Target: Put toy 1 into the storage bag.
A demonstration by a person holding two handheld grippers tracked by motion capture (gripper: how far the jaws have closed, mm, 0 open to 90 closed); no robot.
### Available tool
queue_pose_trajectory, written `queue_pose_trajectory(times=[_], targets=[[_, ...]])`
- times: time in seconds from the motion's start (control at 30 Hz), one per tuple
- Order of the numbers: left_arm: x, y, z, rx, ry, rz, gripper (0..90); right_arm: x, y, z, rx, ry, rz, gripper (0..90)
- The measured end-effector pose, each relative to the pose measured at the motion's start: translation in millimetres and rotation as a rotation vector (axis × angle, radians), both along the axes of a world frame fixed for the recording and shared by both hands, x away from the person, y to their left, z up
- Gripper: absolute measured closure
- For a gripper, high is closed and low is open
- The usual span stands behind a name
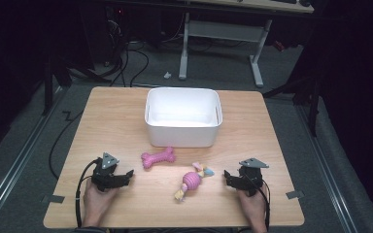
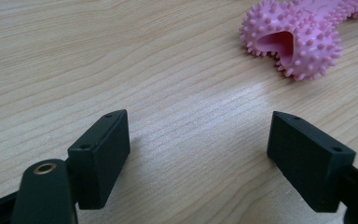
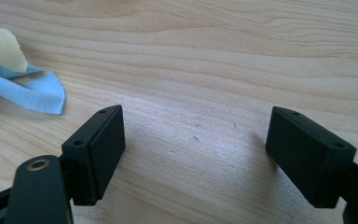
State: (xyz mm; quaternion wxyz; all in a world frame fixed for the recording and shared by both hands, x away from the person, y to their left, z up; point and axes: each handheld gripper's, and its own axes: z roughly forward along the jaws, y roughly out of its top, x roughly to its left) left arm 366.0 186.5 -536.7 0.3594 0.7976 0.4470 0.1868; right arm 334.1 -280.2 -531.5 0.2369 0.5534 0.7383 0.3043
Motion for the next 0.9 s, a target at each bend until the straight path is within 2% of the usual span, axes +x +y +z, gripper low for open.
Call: queue_pose_trajectory(times=[0.17, 0.2, 0.27, 0.43, 0.5, 0.57, 0.6, 0.63, 0.67, 0.73, 0.9], targets=[[-0.2, 3.0, 0.5, -0.019, 0.005, -0.003, 22.8, 0.0, -0.1, 0.0, -0.001, -0.001, 0.000, 20.2], [-0.3, 4.3, 1.0, -0.031, 0.009, 0.001, 26.1, 0.0, 0.0, 0.0, 0.000, -0.001, 0.000, 20.2], [0.1, 6.4, 1.1, -0.048, 0.016, 0.005, 25.8, -0.2, 0.0, 0.1, 0.000, -0.001, 0.003, 21.2], [-1.8, 4.7, 1.5, -0.031, 0.006, -0.002, 23.4, -0.1, 0.0, 0.2, 0.000, -0.004, 0.002, 22.4], [-1.3, 6.7, 2.2, -0.047, 0.001, -0.003, 23.4, -0.1, 0.0, 0.2, 0.000, -0.004, 0.002, 22.4], [-0.6, 8.1, 2.9, -0.070, 0.014, -0.002, 22.6, -0.1, -0.1, 0.2, 0.000, -0.004, 0.003, 22.4], [-1.3, 7.5, 3.6, -0.065, 0.013, -0.004, 21.9, -0.1, -0.1, 0.2, 0.000, -0.004, 0.003, 22.5], [-4.0, 4.2, 4.8, -0.033, -0.010, -0.005, 22.5, -0.1, -0.1, 0.2, 0.001, -0.004, 0.003, 22.8], [-5.6, 2.7, 5.5, -0.032, -0.018, -0.010, 23.4, -0.4, -0.1, 0.3, 0.003, -0.004, -0.004, 23.9], [-7.1, 0.3, 7.0, -0.062, -0.019, -0.020, 23.7, -0.6, -0.5, 0.4, 0.002, -0.006, -0.008, 24.9], [-5.2, -4.9, 12.5, -0.081, -0.004, -0.037, 22.4, -0.6, -0.8, 0.3, 0.000, -0.007, -0.006, 24.9]])
